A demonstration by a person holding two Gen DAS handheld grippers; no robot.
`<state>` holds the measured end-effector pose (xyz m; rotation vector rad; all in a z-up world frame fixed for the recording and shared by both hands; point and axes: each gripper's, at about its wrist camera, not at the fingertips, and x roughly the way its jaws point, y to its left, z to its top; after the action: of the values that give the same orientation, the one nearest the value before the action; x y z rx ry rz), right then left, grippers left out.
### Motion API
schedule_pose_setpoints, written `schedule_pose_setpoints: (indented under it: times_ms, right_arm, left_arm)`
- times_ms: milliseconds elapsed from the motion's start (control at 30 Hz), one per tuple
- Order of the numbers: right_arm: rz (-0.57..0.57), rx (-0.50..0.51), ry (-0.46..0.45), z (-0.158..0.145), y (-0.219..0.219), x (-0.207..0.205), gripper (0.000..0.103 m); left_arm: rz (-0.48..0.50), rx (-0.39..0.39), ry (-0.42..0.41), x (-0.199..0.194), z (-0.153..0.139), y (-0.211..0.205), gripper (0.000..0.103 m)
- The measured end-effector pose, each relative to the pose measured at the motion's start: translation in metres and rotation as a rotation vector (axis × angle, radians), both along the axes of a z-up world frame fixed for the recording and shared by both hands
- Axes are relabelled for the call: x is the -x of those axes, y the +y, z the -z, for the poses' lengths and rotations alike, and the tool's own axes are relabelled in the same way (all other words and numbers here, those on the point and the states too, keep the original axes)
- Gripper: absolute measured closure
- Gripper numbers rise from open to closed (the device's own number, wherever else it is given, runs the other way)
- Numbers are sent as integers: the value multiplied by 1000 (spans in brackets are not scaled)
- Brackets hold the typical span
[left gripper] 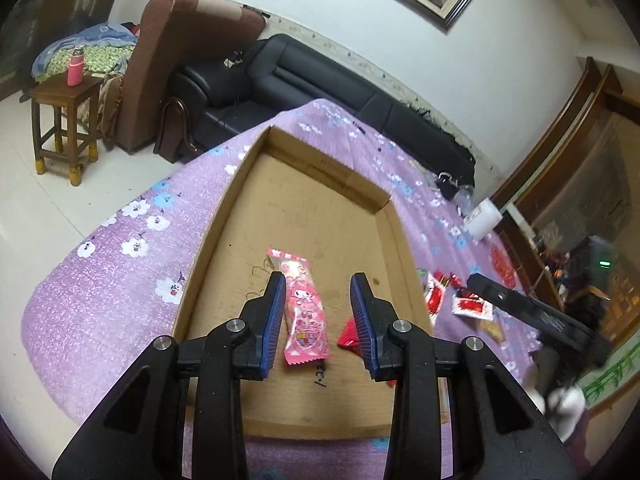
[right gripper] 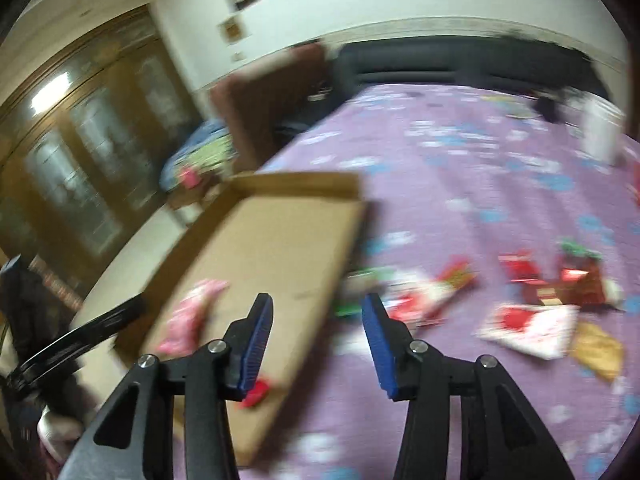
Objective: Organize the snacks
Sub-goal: 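Drop the pink snack into the box with the left tool while the right drops the red snack, then grasp the red gold-lettered bar with the right tool while the left grasps the white-red packet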
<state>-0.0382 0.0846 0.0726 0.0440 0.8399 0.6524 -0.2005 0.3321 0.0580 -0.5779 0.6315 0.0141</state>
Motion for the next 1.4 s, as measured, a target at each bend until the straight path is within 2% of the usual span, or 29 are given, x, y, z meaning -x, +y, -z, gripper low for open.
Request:
schedule_pose_setpoints:
  times_ms: [100, 267, 433, 533, 600, 633, 700, 733, 833, 967, 1067, 1167, 1233, 1300, 1400]
  right_arm:
    - [98, 20, 26, 10, -24, -26, 53]
    - [172, 123, 37, 33, -15, -64, 53]
    - [159, 55, 144, 47, -3, -97, 47]
    - [70, 100, 187, 55, 17, -91, 47]
    - [17, 188, 117, 56, 25, -75, 50]
    - [-2, 237, 81, 56, 27, -64, 61]
    - [-32, 296, 45, 58, 25, -45, 73]
    - [-54, 300, 47, 58, 21, -37, 75]
    - [-94, 297, 67, 59, 3, -14, 75]
    - [-91, 312, 74, 58, -29, 10, 75]
    - [-34, 333, 85, 56, -52, 18, 73]
    - [9, 263, 101, 49, -77, 23, 69]
    - [12, 219, 98, 43, -86, 27, 57]
    - [-11, 198, 83, 40, -86, 33, 50]
    - [-50, 203, 69, 43, -80, 38, 44]
  left_arm:
    - [12, 5, 6, 1, 0, -5, 70]
    - [27, 4, 31, 0, 2, -15, 70]
    - [38, -6, 46, 1, 1, -26, 70]
    - [51, -10, 52, 0, 0, -32, 70]
    - [61, -15, 51, -1, -1, -37, 70]
    - [64, -17, 53, -2, -1, -38, 70]
    - [75, -17, 60, -4, 1, -43, 70]
    - [82, -14, 64, -5, 2, -45, 70]
    - [105, -14, 68, -7, 3, -53, 70]
    - [141, -36, 57, -6, -1, -64, 70]
    - [173, -47, 54, -6, -2, -72, 70]
    - [215, -55, 53, -7, -3, -86, 70]
    - [260, -66, 47, -7, -5, -98, 70]
    - [310, -85, 36, -6, -7, -111, 70]
    - [394, -136, 16, -5, -13, -134, 70]
